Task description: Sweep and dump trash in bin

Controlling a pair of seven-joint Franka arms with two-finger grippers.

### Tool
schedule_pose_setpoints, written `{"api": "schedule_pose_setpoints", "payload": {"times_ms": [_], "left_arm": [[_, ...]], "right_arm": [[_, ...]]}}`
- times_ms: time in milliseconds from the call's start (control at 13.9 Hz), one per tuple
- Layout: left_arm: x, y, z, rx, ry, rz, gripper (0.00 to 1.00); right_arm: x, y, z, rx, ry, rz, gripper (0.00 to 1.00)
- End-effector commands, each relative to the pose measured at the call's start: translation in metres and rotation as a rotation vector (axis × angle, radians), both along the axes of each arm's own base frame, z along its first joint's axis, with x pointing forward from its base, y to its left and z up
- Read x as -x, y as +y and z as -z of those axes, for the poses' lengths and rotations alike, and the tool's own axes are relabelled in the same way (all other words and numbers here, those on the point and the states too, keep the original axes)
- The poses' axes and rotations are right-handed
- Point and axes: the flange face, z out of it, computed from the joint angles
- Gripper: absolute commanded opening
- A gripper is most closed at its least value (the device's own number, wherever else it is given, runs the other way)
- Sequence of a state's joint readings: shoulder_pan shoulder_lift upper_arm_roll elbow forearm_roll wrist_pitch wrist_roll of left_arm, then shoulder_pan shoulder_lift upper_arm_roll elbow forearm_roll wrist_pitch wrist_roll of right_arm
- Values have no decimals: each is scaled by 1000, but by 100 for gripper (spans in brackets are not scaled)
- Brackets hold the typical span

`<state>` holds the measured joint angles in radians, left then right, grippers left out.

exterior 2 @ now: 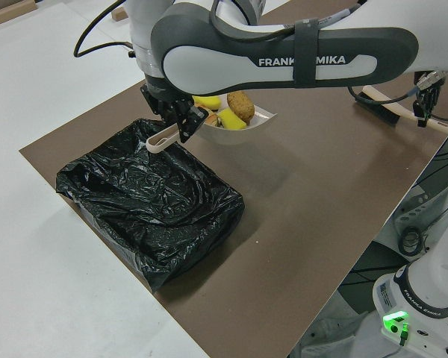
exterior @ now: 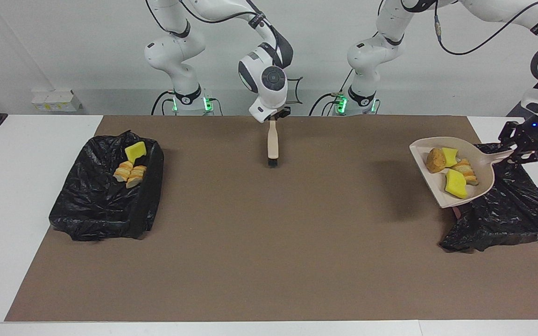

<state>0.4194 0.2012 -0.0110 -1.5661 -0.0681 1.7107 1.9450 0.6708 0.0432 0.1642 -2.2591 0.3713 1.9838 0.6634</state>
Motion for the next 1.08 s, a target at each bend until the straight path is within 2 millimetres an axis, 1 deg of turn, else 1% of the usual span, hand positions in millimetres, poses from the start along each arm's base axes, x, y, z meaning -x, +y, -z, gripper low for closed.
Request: {"api": "schedule_pose_setpoints", "payload": {"times_ms": [0,72,144,216,360,432,504,576,649,721,793,865,937,1009], "left_arm": [[12,58,-19,-22,-18,-6,0],[18,80,-25,-38,-38,-18,0],[17,94,-31,-85,-49,-11,0],[13,99,-36,-153,-56,-1,0],[5,107,-41,-286,-89,5,0],[2,110,-43,-334,-112,-15,0],[1,112,-44,-379,-121,-44,0],[1,109,-37,-429,-112,-68,0],[-3,96,-32,-485,-107,-84,0],[-6,79,-27,-553,-95,-94,0],[-4,64,-21,-617,-77,-113,0],[-4,40,-16,-668,-74,-131,0],[-2,17,-11,-729,-71,-143,0],[5,-2,-6,-789,-62,-138,0]], "right_arm": [[-3,-2,7,-6,-6,8,0],[-4,-2,13,-3,-5,12,3],[-6,-1,16,-9,-15,16,7],[-6,-1,17,-8,-12,15,15],[-7,0,17,-7,-9,16,37],[-10,0,16,-9,-11,19,52],[-10,1,16,-10,-13,18,71],[-12,2,14,-10,-17,15,83],[-13,3,11,-9,-22,21,100],[-16,5,4,-18,-37,22,100],[-21,7,-3,-28,-49,28,100],[-29,3,-15,-43,-71,42,100],[-38,-4,-35,-65,-109,61,100],[-54,-20,-53,-70,-157,78,100]]}}
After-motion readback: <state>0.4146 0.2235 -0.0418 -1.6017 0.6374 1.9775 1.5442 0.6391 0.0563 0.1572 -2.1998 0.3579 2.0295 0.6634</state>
